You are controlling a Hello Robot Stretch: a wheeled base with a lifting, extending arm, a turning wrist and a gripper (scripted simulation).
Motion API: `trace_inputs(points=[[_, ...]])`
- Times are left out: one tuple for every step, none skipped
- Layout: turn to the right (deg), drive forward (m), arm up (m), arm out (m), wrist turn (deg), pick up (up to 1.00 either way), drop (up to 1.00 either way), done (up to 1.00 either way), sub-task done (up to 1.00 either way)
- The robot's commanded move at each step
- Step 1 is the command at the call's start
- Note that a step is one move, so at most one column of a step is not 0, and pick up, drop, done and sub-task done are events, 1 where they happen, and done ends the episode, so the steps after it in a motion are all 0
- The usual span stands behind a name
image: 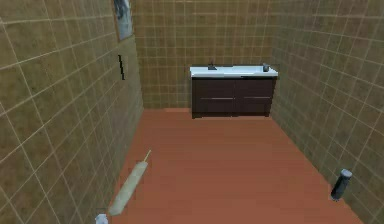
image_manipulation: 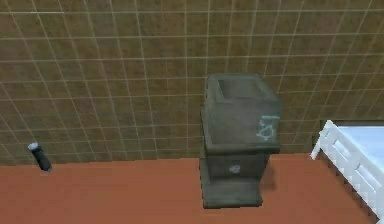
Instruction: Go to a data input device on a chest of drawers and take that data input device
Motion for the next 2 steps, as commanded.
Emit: trace_inputs(points=[[0.0,1.0,0.0,0.0,0.0,0.0,0.0,0.0,0.0],[-3.0,0.0,0.0,0.0,0.0,0.0,0.0,0.0,0.0]])
